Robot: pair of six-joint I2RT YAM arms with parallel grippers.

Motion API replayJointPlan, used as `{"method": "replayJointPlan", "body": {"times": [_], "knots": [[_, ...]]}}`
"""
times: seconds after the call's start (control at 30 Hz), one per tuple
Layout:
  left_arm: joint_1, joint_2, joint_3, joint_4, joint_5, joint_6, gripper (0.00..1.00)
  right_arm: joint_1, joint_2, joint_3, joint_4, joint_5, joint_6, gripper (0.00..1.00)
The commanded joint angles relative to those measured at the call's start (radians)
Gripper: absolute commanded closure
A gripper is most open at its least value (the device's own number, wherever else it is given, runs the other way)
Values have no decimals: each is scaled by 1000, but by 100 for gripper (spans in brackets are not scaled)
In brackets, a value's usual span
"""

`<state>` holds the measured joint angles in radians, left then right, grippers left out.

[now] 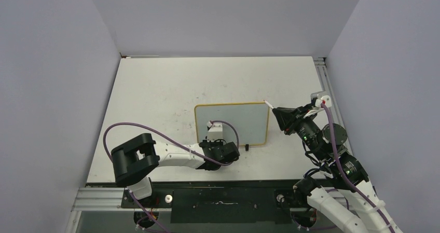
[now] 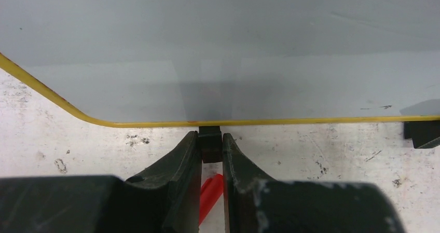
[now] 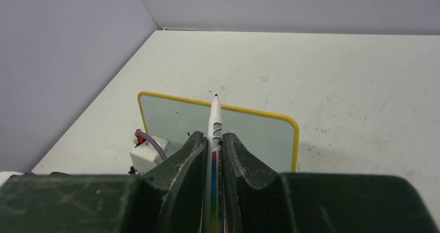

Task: Write a sentence on the whiteboard
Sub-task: Move the whiteboard stand to the center of the board.

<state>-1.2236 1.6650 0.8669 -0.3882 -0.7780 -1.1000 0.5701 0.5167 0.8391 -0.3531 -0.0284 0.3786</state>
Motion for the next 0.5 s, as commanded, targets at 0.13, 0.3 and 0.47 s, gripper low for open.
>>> {"method": "replayJointPlan", "body": {"times": [0.13,0.3,0.47], "knots": [[-12,-70,46,4,-1,-27,58,-1,-8,10,21,16,7,95],[-16,-110,47,2,5,5,47,-1,-9,21,11,19,10,95],[-19,-192,46,-24,28,48,37,-1,-7,38,-9,25,8,95]]}}
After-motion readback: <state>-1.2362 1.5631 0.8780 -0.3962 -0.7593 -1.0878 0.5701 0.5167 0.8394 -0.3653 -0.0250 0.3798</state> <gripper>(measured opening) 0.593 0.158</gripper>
